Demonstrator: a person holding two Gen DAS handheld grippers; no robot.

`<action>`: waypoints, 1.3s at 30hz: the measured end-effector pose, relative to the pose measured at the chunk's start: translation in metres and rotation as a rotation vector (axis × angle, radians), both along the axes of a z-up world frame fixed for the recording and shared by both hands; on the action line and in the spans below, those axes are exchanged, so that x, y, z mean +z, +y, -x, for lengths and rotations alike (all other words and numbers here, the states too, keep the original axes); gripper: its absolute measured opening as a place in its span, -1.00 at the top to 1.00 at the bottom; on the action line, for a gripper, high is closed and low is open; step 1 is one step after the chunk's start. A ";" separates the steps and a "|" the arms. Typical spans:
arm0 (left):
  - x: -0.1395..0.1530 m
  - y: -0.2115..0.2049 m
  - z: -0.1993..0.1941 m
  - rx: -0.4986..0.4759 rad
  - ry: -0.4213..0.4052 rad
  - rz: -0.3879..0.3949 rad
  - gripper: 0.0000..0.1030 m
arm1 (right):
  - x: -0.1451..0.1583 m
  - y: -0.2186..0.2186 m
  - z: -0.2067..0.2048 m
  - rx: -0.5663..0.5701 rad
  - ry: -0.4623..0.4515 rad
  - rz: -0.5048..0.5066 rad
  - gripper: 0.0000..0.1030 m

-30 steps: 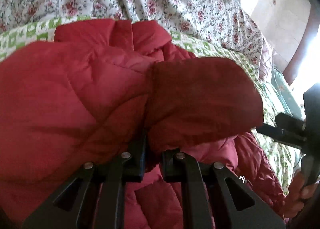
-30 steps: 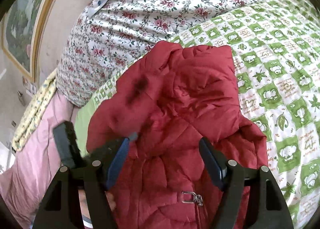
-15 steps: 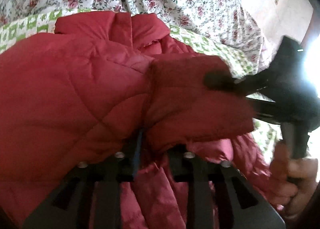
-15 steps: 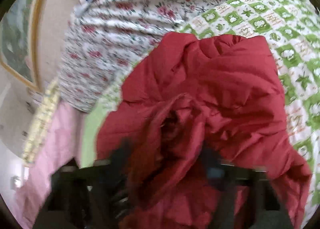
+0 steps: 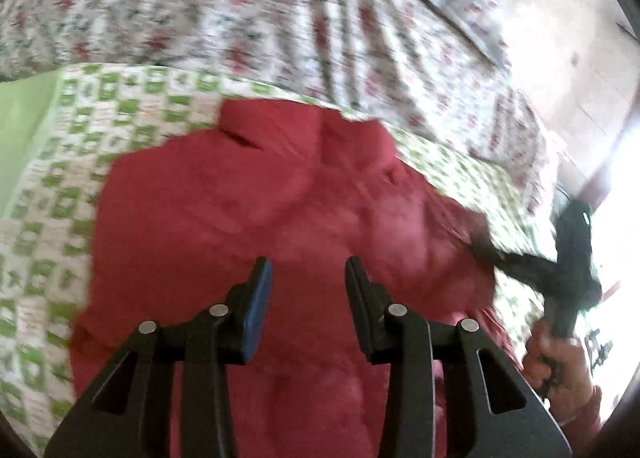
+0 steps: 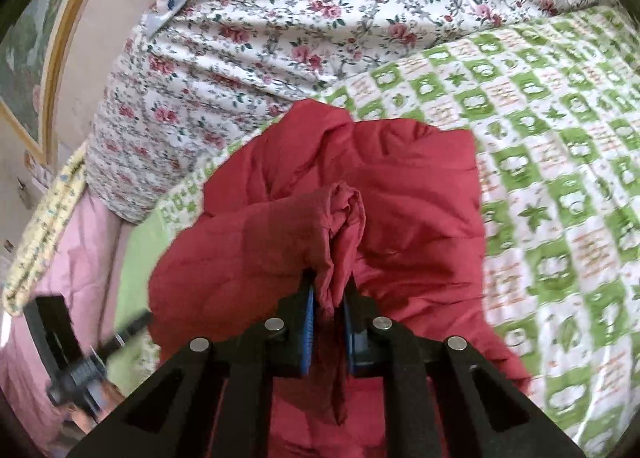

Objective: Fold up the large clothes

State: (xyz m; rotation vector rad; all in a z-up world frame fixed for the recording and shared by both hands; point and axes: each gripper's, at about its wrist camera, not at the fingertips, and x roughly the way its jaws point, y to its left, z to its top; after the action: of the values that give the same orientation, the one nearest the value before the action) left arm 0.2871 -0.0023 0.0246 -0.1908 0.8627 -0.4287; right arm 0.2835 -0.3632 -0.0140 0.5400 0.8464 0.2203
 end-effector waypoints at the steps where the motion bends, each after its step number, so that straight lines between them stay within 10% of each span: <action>1: -0.004 0.006 -0.006 0.016 0.009 -0.003 0.31 | -0.003 0.001 -0.001 0.000 0.003 0.018 0.78; 9: -0.067 0.026 -0.035 0.019 0.130 -0.031 0.32 | -0.028 0.005 -0.008 -0.004 0.048 0.063 0.73; 19: -0.074 0.016 -0.028 0.034 0.101 -0.126 0.31 | 0.035 0.045 0.018 -0.011 -0.136 0.258 0.12; 27: -0.061 -0.001 -0.015 0.020 0.050 -0.266 0.31 | -0.038 0.088 -0.019 0.119 0.052 0.447 0.10; 39: -0.075 0.007 -0.026 0.030 0.105 -0.236 0.31 | -0.044 0.086 -0.013 0.110 0.055 0.426 0.10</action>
State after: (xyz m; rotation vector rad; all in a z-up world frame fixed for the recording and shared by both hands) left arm 0.3131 0.0045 -0.0508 -0.0082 1.0049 -0.2872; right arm 0.2969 -0.2772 -0.0579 0.1016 0.9461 0.1203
